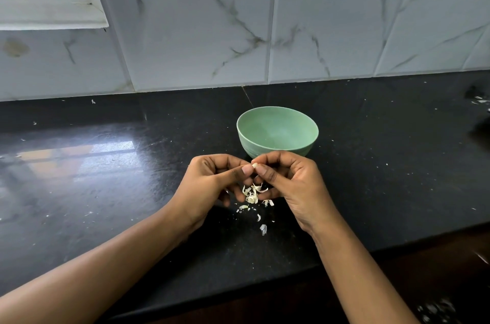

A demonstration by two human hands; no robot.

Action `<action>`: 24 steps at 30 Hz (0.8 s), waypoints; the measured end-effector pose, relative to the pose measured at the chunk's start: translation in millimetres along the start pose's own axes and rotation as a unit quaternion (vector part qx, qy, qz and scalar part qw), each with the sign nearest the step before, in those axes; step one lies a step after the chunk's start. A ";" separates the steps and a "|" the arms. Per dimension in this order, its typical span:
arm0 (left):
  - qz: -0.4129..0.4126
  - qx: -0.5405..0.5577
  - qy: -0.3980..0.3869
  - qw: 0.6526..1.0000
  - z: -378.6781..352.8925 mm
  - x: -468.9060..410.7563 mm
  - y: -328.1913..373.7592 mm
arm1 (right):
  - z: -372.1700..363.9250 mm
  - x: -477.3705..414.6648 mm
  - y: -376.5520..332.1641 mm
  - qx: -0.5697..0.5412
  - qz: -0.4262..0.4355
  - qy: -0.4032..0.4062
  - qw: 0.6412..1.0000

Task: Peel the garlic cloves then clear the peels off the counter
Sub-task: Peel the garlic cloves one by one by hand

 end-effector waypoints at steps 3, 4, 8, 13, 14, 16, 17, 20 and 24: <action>0.010 0.013 -0.008 1.000 -1.0 -1.0 -1.2 | 2.0 -0.5 0.4 0.014 0.014 0.005 1.000; 0.013 0.015 -0.008 1.000 -1.3 -1.3 -1.4 | 1.8 -0.3 0.3 0.020 0.016 0.006 1.000; 0.014 0.012 0.005 1.000 -0.4 -2.7 -2.4 | 1.2 -1.0 0.7 0.058 0.032 0.004 0.998; -0.006 -0.005 0.025 1.000 1.5 -2.0 -1.9 | 6.2 -1.2 1.7 0.037 0.021 0.025 0.999; -0.013 -0.012 0.029 0.999 2.0 -1.7 -1.9 | 4.9 -0.5 1.8 0.037 0.011 0.019 0.999; -0.029 -0.032 0.031 0.999 1.8 -1.2 -1.8 | 3.5 -0.1 3.2 0.055 0.001 0.014 0.998; -0.038 -0.040 0.031 0.998 1.5 -0.7 -1.4 | 3.6 -0.3 3.5 0.066 0.003 0.014 0.998; -0.066 -0.064 0.036 0.995 1.3 -0.2 1.1 | 3.4 -0.8 3.4 0.064 0.009 0.016 0.998; -0.086 -0.089 0.045 0.991 4.0 -1.3 2.9 | 1.9 -1.1 6.7 0.047 0.001 -0.001 0.999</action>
Point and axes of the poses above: each hand's wrist, its own x-axis away from the middle knuckle, its own z-axis out of the back of the hand, y = z × x, the point moved 6 cm from there along -x, towards the middle knuckle, and after that the axes turned 3 degrees about -x, right-handed, at the moved point
